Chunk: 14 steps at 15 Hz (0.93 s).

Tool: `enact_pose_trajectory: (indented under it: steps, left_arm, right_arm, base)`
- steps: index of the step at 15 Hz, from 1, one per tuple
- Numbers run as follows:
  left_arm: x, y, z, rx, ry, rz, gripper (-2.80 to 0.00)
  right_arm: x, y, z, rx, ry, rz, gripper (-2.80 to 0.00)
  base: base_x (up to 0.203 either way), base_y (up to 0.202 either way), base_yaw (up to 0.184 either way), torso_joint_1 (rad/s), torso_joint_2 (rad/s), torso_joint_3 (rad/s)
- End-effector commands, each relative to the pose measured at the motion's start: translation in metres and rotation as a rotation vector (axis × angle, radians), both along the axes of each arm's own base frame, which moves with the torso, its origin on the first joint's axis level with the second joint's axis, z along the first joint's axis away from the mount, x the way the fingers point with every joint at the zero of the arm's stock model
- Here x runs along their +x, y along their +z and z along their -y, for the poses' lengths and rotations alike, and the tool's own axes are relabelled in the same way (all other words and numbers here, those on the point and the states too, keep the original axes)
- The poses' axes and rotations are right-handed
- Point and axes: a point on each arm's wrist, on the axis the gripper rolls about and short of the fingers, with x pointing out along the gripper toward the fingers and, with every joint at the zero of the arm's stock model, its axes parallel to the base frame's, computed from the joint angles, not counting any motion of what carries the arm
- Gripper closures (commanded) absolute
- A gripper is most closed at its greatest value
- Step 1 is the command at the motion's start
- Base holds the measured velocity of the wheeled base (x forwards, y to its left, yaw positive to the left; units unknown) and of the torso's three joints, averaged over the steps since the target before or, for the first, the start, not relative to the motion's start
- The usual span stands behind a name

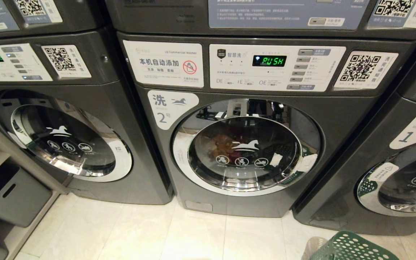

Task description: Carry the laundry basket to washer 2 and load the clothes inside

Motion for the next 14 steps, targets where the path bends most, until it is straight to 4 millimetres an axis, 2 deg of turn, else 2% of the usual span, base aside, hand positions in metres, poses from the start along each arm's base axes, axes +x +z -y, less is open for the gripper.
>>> enact_pose_trajectory:
  steps: [1, 4, 7, 8, 9, 10, 11, 12, 14]
  left_arm:
    - [0.000, 0.000, 0.000, 0.000, 0.000, 0.000, 0.00]
    - [0.000, 0.000, 0.000, 0.000, 0.000, 0.000, 0.00]
    - [0.000, 0.000, 0.000, 0.000, -0.002, 0.000, 0.00]
    - [0.000, 0.000, 0.000, 0.002, -0.002, 0.000, 0.00]
    - [0.000, 0.000, 0.000, 0.002, -0.002, 0.000, 0.00]
    - [0.000, 0.000, 0.000, 0.002, -0.002, 0.001, 0.00]
    - [0.000, 0.000, 0.000, 0.002, -0.003, 0.000, 0.00]
    - [0.000, 0.000, 0.000, 0.002, -0.004, 0.000, 0.00]
    - [0.000, 0.000, 0.000, 0.002, -0.002, 0.000, 0.00]
  right_arm:
    - [0.000, 0.000, 0.000, 0.000, 0.001, -0.004, 0.00]
    - [0.000, 0.000, 0.000, 0.014, -0.002, -0.003, 0.00]
    - [0.000, 0.001, 0.000, -0.019, 0.004, 0.002, 0.00]
    - [-0.002, 0.008, 0.000, -0.057, 0.030, 0.024, 0.00]
    - [-0.006, 0.026, -0.001, -0.063, 0.070, 0.071, 0.00]
    - [-0.010, 0.052, -0.003, -0.060, 0.117, 0.120, 0.00]
    - [-0.007, 0.072, -0.003, -0.054, 0.149, 0.114, 0.00]
    - [0.005, 0.092, -0.004, -0.042, 0.173, 0.071, 0.00]
    - [0.051, 0.124, -0.005, -0.016, 0.214, -0.039, 0.00]
  base:
    - [0.000, 0.000, 0.000, 0.198, -0.51, -0.308]
    - [0.000, 0.000, 0.000, 0.148, -0.36, -0.211]
    - [0.000, 0.000, 0.000, 0.029, -0.07, -0.042]
    - [0.000, 0.000, 0.000, 0.000, 0.00, 0.000]
    - [0.000, 0.000, 0.000, 0.000, 0.00, 0.000]
    - [0.000, 0.000, 0.000, 0.000, 0.00, 0.000]
    - [0.000, 0.000, 0.000, 0.000, 0.00, 0.000]
    - [0.000, 0.000, 0.000, 0.000, 0.00, 0.000]
    - [0.000, 0.000, 0.000, 0.000, 0.00, 0.000]
